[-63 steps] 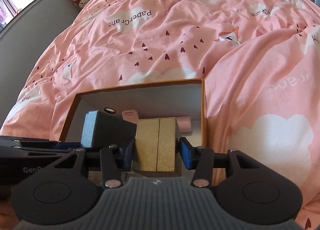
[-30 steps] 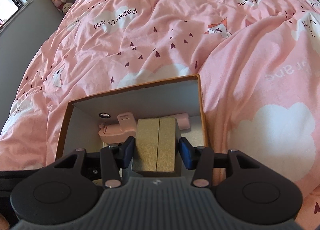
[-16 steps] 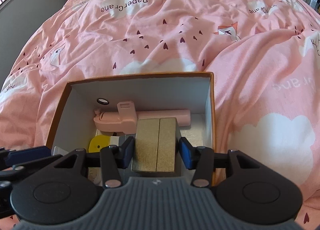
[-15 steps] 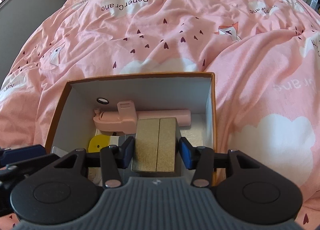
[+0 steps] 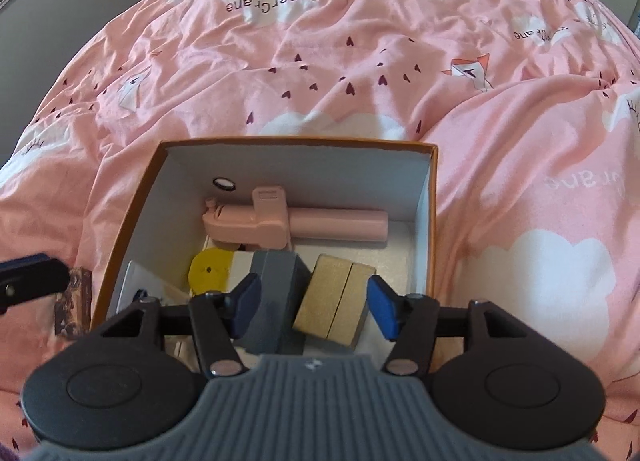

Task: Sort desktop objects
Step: 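Lower the card box and cube into the box and open both grippers, then lift both grippers out of the box and move toward the remaining items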

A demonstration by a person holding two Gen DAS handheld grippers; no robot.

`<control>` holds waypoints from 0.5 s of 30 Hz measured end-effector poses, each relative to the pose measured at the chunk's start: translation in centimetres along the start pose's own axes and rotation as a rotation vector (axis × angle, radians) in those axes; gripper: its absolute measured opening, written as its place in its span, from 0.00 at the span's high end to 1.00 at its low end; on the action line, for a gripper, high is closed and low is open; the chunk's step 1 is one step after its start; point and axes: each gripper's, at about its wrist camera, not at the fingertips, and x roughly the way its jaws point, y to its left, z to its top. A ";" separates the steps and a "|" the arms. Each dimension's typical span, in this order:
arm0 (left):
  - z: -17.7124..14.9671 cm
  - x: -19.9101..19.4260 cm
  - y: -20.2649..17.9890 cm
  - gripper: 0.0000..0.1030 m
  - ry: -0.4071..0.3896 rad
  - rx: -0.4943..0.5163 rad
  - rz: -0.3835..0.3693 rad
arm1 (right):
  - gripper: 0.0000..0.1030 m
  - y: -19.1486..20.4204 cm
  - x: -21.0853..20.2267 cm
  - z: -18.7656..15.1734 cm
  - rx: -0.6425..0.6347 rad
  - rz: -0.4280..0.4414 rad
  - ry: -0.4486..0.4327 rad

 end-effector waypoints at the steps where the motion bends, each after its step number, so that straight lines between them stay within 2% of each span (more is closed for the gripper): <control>1: -0.1 0.0 0.2 0.54 0.000 -0.002 -0.002 | 0.36 0.2 -0.4 -0.6 -0.013 0.012 0.001; 5: -0.5 -0.3 0.8 0.54 0.002 -0.009 -0.006 | 0.35 1.4 -1.2 -2.6 -0.064 0.043 0.008; 11: -0.9 -0.7 1.8 0.54 -0.008 -0.031 -0.009 | 0.33 2.6 1.0 -4.2 -0.126 0.002 0.075; 15: -1.1 -0.7 2.4 0.54 -0.006 -0.041 -0.003 | 0.32 3.3 2.1 -4.1 -0.208 -0.074 0.041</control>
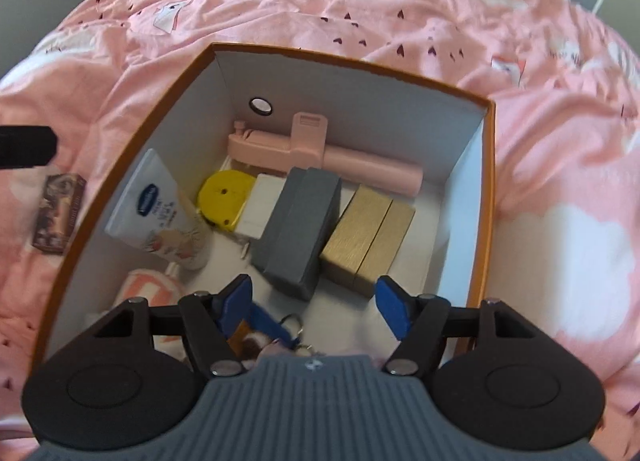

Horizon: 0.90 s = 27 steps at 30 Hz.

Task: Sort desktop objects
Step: 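Lift both grippers out of the box and move toward the remaining items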

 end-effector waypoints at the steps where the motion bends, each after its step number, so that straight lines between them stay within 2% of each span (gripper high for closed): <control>1: 0.0 0.1 0.1 0.54 0.004 0.000 0.003 | 0.33 0.1 0.3 0.2 -0.017 -0.011 -0.003; 10: -0.1 0.4 0.7 0.54 0.011 -0.007 0.007 | 0.36 -0.1 1.4 1.5 -0.100 -0.063 -0.013; 12: -0.1 0.5 0.8 0.54 0.014 -0.010 0.007 | 0.40 0.0 1.6 1.7 -0.120 -0.059 -0.025; 19: -0.2 0.7 1.1 0.54 0.025 -0.003 0.009 | 0.40 0.7 0.8 1.3 -0.161 -0.053 -0.003; 21: -0.2 0.8 1.0 0.54 0.027 0.010 0.022 | 0.44 0.9 0.2 0.9 -0.173 -0.039 0.004; 23: -0.3 0.7 0.8 0.54 0.022 0.026 0.045 | 0.57 1.2 -0.3 0.5 -0.189 -0.036 0.022; 24: -0.3 0.7 0.7 0.54 0.019 0.032 0.054 | 0.58 1.3 -0.3 0.3 -0.198 -0.034 0.034; 26: -0.2 0.5 0.6 0.54 0.017 0.038 0.062 | 0.68 1.6 0.0 0.0 -0.223 -0.034 0.064; 27: -0.2 0.5 0.5 0.54 0.016 0.044 0.067 | 0.68 1.7 0.2 -0.1 -0.231 -0.038 0.079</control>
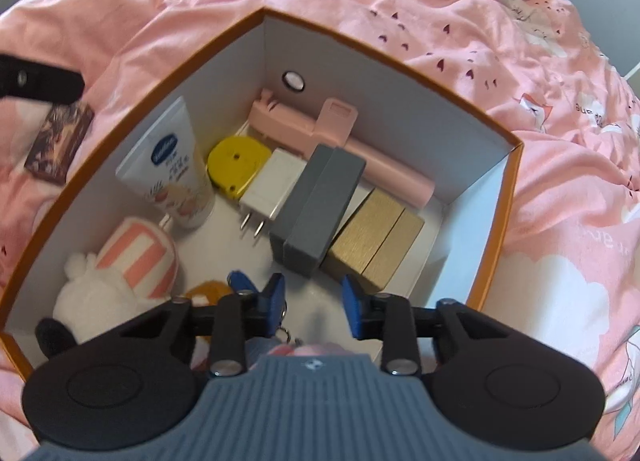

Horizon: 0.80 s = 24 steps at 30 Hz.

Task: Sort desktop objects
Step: 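Lift both grippers out of the box and move toward the remaining items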

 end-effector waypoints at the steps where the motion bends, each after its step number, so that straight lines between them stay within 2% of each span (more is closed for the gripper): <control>1: 0.0 -0.1 -0.1 0.54 -0.002 0.007 0.006 | 0.71 0.2 0.4 0.0 -0.010 -0.008 0.016; 2: 0.0 -0.2 -0.3 0.54 -0.005 0.016 0.013 | 0.75 0.3 0.7 0.0 -0.020 -0.020 0.027; 9: 0.2 -0.5 -0.7 0.54 -0.008 0.039 0.019 | 0.79 0.5 2.4 0.2 -0.101 -0.101 0.049; 14: 0.2 -0.5 -0.8 0.54 -0.006 0.041 0.022 | 0.79 0.4 3.2 0.2 -0.150 -0.164 0.029; 19: 0.2 -0.5 -0.8 0.54 -0.005 0.043 0.026 | 0.79 -0.2 3.4 0.3 -0.138 -0.168 0.014; 24: 0.3 -0.5 -0.7 0.54 -0.005 0.043 0.031 | 0.79 -0.6 1.4 -0.6 -0.113 -0.163 -0.020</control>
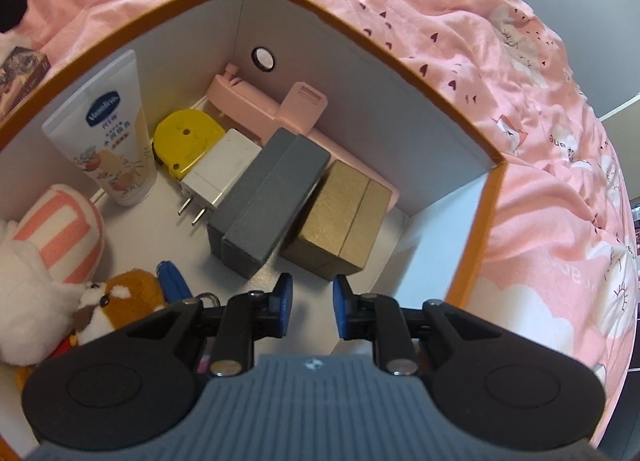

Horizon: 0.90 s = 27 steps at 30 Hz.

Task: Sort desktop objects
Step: 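Lift both grippers out of the box and move toward the remaining items, then grasp the PHOTO CARD box on the bed with the left gripper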

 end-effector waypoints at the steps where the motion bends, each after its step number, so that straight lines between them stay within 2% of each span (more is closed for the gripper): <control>1: 0.0 0.0 0.1 0.54 -0.001 0.000 0.002 | 0.79 -0.1 -0.6 -0.1 0.013 0.003 -0.015; 8: -0.3 -1.1 0.5 0.54 -0.019 0.000 0.008 | 0.79 -1.0 -5.5 0.0 0.131 0.090 -0.189; 14: -1.0 -2.8 2.1 0.54 -0.047 -0.024 0.039 | 0.73 0.5 -8.4 2.4 0.170 0.160 -0.304; 19: -1.5 -4.2 4.5 0.54 -0.064 -0.045 0.086 | 0.67 3.1 -9.6 4.6 0.130 0.189 -0.326; 22: -2.0 -4.9 5.9 0.54 -0.067 -0.056 0.105 | 0.64 5.3 -10.2 5.7 0.078 0.170 -0.346; 27: -2.7 -5.6 8.2 0.54 -0.062 -0.077 0.123 | 0.63 8.0 -10.5 7.4 0.028 0.209 -0.350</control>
